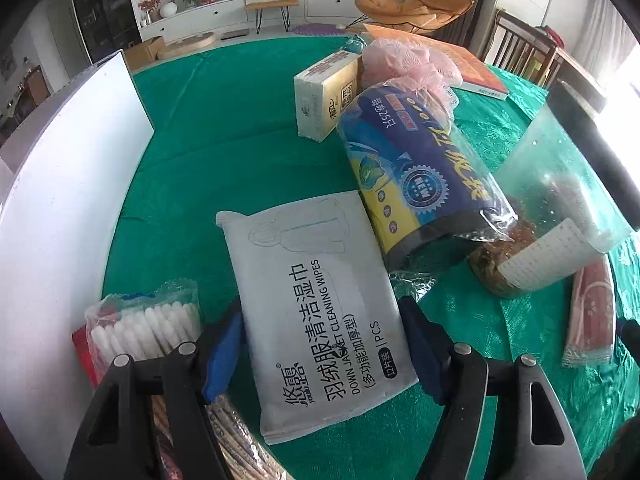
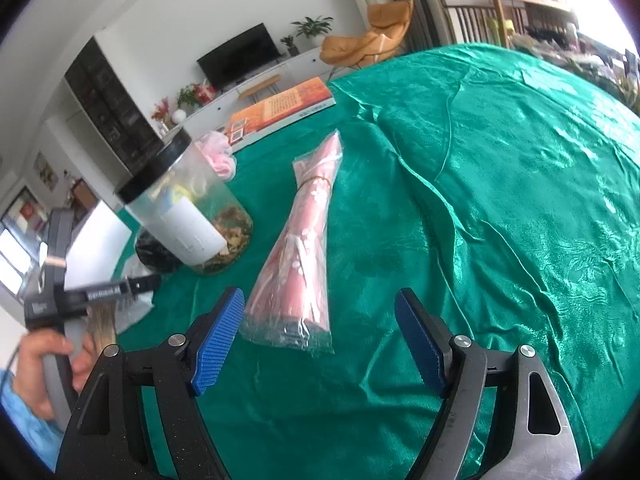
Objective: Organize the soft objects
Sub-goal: 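Move the left tool onto the white wipes packet and grasp it, then carry the wipes packet into the box with the left tool while the right tool carries the pink package, then open both tools and withdraw them from the box to the table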
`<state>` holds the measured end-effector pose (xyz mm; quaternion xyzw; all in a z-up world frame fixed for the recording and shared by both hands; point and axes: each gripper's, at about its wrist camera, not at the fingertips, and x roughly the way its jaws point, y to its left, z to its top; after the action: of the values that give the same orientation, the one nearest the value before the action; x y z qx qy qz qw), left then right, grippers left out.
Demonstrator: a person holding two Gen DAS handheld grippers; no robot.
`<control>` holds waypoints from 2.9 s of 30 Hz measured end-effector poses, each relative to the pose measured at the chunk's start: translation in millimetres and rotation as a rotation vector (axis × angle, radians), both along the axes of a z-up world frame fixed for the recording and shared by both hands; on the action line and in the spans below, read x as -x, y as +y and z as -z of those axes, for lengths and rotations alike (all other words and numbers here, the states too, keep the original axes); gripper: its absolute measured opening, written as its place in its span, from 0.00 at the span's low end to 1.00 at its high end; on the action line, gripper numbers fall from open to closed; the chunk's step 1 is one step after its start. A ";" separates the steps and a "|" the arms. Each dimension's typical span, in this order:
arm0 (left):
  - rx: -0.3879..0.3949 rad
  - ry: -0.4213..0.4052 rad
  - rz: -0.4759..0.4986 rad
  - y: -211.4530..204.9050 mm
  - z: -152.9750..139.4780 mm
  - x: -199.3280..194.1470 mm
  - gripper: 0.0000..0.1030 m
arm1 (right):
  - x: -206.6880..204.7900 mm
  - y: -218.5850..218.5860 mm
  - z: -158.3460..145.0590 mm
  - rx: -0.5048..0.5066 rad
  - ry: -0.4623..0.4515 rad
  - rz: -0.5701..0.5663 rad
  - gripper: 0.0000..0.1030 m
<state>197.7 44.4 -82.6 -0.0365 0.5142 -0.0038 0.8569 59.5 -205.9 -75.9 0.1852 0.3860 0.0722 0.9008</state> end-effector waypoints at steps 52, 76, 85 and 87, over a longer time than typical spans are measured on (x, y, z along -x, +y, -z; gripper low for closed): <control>0.075 -0.306 0.050 49.3 -89.0 214.5 1.00 | 27.0 133.6 20.7 0.287 -0.047 -0.242 0.82; 0.034 -0.206 0.421 -62.9 3.8 126.8 0.99 | 46.3 67.4 -0.1 -0.033 -0.143 0.016 0.82; -0.018 -0.167 0.092 13.8 25.2 105.3 0.99 | 29.8 68.2 20.3 -0.066 -0.028 -0.003 0.82; -0.048 -0.140 0.092 11.5 35.0 103.7 1.00 | 27.6 73.0 24.0 -0.054 -0.008 -0.023 0.82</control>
<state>94.0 55.9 -117.6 0.0084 0.4542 -0.0335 0.8902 31.9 -132.9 -99.9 0.2048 0.3826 0.0939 0.8960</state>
